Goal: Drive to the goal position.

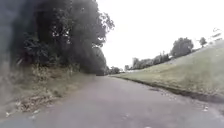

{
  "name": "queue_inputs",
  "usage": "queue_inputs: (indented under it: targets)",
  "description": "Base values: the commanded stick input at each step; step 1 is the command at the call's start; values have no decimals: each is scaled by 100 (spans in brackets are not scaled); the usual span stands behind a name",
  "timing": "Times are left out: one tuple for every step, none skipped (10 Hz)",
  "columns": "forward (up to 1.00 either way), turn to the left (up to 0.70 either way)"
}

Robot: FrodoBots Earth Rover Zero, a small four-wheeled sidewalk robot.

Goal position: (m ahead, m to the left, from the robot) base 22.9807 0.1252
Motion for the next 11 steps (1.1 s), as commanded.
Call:
queue_inputs:
  targets:
    - [45, 0]
    - [45, 0]
    - [45, 0]
    - [45, 0]
    - [45, 0]
    - [45, 0]
    - [45, 0]
    - [45, 0]
    - [45, 0]
    - [45, 0]
    - [45, 0]
